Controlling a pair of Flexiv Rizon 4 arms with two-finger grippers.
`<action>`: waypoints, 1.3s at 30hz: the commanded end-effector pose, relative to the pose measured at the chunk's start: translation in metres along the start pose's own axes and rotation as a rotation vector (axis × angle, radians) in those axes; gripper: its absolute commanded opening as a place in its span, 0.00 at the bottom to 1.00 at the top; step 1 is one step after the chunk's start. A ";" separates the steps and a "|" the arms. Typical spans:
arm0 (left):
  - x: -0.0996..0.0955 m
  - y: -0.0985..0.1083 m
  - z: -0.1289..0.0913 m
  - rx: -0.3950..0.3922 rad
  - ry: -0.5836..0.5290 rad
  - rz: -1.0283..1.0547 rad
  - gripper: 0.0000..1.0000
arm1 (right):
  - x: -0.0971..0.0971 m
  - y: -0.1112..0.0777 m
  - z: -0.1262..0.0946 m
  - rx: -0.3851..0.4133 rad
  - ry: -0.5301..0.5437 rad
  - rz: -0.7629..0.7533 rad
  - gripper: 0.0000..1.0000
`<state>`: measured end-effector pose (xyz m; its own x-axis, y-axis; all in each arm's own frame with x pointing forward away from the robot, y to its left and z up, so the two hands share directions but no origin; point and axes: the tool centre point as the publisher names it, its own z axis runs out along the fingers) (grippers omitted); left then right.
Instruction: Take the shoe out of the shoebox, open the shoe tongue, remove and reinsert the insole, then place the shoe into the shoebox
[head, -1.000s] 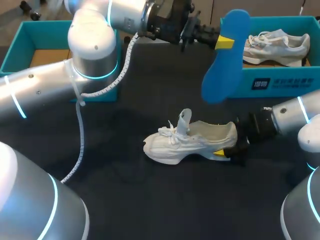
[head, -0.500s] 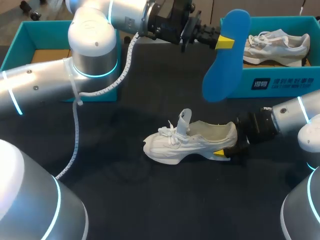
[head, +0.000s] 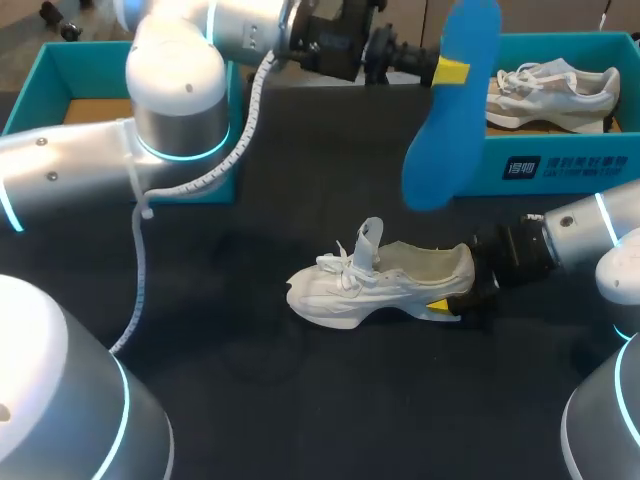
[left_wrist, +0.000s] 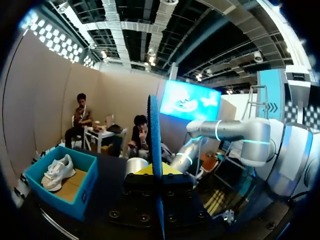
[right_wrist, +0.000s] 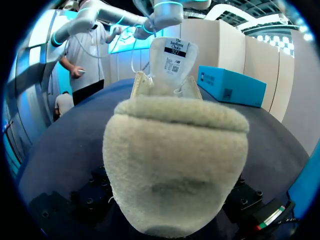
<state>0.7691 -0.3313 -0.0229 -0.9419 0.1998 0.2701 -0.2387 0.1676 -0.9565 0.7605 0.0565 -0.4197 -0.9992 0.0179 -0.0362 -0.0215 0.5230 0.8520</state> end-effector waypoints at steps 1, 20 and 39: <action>0.031 -0.006 -0.007 0.036 -0.091 -0.045 0.00 | 0.002 -0.002 0.005 0.004 0.000 0.000 0.00; 0.093 -0.040 -0.026 0.117 0.081 -0.295 0.00 | 0.002 -0.002 0.005 0.004 0.000 0.000 0.00; 0.149 -0.054 -0.053 0.185 0.127 -0.342 0.00 | 0.002 -0.002 0.005 0.004 0.000 0.000 0.00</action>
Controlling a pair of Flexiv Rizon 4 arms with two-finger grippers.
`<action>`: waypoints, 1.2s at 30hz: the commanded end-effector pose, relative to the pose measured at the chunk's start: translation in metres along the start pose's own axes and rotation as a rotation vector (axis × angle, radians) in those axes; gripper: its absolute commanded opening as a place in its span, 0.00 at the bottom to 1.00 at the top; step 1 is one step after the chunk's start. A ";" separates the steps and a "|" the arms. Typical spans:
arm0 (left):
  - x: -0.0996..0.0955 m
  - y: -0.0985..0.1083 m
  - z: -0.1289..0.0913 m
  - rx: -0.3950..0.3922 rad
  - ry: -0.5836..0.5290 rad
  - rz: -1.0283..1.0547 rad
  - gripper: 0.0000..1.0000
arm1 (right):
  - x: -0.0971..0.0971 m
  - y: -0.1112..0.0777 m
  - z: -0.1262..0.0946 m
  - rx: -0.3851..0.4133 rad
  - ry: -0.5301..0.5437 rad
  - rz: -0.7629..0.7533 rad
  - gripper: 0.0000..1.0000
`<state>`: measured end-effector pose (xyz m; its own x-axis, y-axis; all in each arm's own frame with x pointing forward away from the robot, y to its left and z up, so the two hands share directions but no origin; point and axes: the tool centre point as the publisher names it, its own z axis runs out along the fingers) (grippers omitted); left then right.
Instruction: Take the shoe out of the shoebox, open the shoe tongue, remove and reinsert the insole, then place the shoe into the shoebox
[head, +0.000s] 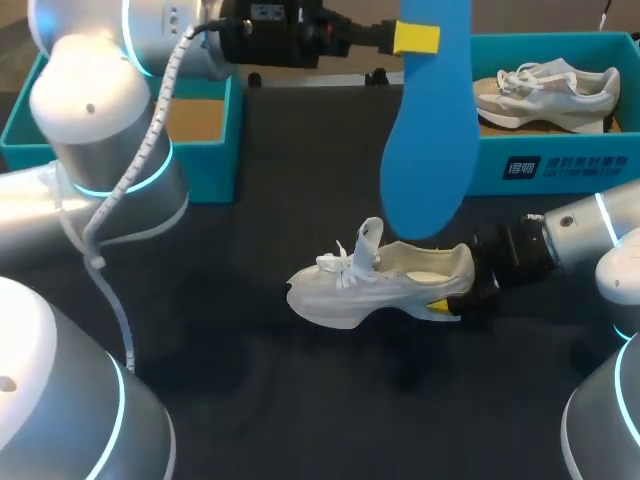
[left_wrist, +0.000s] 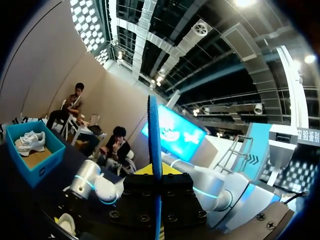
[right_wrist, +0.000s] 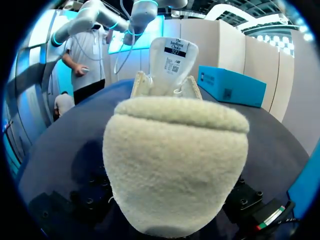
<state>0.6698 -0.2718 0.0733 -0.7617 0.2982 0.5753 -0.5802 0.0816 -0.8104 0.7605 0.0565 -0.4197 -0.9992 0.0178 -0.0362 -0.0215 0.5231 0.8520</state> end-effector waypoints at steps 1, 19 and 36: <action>0.020 0.011 -0.008 0.012 -0.017 0.000 0.00 | 0.002 -0.002 0.005 0.004 0.000 0.000 0.00; 0.029 0.022 -0.009 0.031 -0.011 -0.007 0.00 | 0.002 -0.002 0.005 0.004 0.000 0.000 0.00; 0.052 0.046 0.001 0.019 -0.022 -0.226 0.00 | 0.002 -0.002 0.005 0.004 0.000 0.000 0.00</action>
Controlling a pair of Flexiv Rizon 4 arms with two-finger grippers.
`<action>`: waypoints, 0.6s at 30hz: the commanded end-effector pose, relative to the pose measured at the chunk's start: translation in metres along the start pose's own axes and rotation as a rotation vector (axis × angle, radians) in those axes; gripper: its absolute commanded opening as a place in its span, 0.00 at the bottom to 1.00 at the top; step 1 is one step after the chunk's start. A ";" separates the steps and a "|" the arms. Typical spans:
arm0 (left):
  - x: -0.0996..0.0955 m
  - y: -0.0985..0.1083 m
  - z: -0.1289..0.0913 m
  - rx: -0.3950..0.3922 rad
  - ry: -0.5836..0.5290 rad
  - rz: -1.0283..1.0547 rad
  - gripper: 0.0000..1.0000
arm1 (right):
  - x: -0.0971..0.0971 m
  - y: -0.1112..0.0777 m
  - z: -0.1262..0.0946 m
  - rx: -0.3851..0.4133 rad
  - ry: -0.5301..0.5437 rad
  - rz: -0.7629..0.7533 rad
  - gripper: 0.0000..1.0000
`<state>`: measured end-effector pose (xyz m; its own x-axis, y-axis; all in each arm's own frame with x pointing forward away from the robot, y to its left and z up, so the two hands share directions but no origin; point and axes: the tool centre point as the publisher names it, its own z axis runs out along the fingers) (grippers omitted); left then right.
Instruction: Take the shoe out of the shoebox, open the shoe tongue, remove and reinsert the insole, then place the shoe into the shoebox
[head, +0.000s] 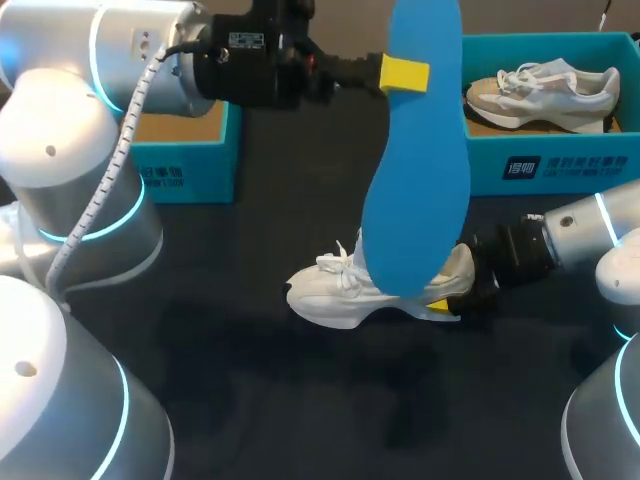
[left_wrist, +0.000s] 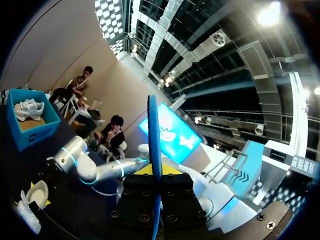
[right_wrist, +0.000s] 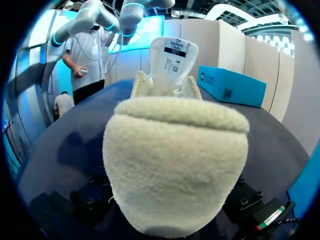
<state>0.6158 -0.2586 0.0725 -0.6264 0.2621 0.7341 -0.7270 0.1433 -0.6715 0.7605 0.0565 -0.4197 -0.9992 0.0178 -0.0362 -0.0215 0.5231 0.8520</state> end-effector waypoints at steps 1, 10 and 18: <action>0.005 0.016 -0.002 0.024 -0.013 -0.021 0.00 | 0.002 -0.002 0.005 0.004 0.000 0.000 0.00; 0.003 0.033 -0.005 0.041 -0.002 -0.062 0.00 | 0.002 -0.002 0.005 0.004 0.000 0.000 0.00; 0.004 0.035 -0.006 0.052 0.011 -0.074 0.00 | 0.002 -0.002 0.005 0.004 0.000 0.000 0.00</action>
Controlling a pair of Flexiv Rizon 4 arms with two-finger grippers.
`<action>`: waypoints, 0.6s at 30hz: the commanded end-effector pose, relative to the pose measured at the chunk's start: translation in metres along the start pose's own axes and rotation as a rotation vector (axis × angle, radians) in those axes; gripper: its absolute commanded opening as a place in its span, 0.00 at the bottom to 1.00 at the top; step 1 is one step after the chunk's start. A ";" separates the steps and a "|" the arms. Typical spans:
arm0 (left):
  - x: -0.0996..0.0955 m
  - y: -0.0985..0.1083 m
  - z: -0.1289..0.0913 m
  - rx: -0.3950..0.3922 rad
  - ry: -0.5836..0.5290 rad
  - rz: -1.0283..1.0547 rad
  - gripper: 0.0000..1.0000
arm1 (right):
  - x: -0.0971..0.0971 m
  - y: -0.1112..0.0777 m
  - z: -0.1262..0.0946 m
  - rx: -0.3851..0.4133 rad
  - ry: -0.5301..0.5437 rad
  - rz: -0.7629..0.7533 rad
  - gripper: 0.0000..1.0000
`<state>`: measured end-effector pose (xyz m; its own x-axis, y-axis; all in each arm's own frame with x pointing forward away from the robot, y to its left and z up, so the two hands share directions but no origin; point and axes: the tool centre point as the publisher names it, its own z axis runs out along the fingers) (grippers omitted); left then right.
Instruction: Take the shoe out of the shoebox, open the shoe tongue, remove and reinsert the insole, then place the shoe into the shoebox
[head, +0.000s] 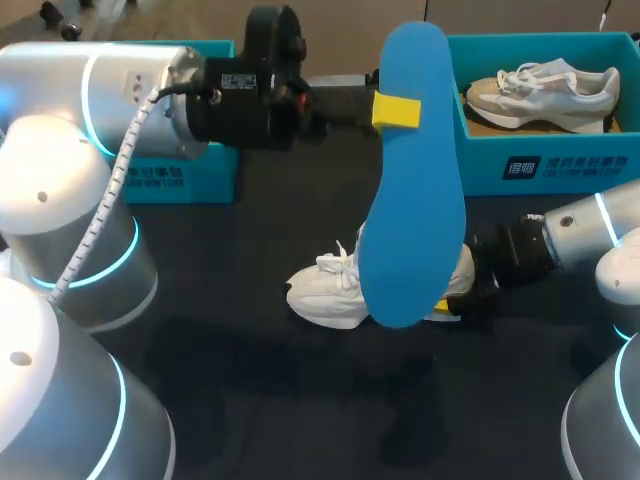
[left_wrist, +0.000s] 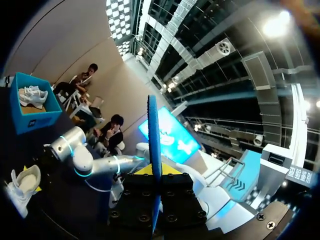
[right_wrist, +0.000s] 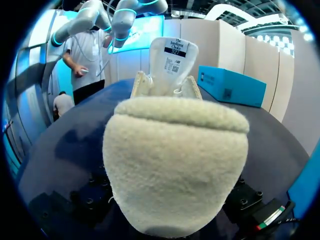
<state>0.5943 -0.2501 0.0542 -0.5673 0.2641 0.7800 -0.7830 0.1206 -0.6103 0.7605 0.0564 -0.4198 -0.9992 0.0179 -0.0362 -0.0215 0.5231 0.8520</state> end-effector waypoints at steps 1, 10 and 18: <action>0.002 0.006 -0.002 0.007 0.001 0.000 0.00 | 0.003 -0.002 0.005 0.004 0.000 0.000 0.00; 0.002 0.005 -0.003 0.018 -0.010 0.000 0.00 | 0.003 -0.002 0.005 0.004 0.000 0.000 0.00; 0.002 0.005 -0.003 0.018 -0.010 0.000 0.00 | 0.003 -0.002 0.005 0.004 0.000 0.000 0.00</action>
<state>0.5920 -0.2468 0.0529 -0.5696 0.2564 0.7809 -0.7865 0.1059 -0.6084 0.7605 0.0565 -0.4198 -0.9992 0.0179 -0.0362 -0.0215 0.5231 0.8520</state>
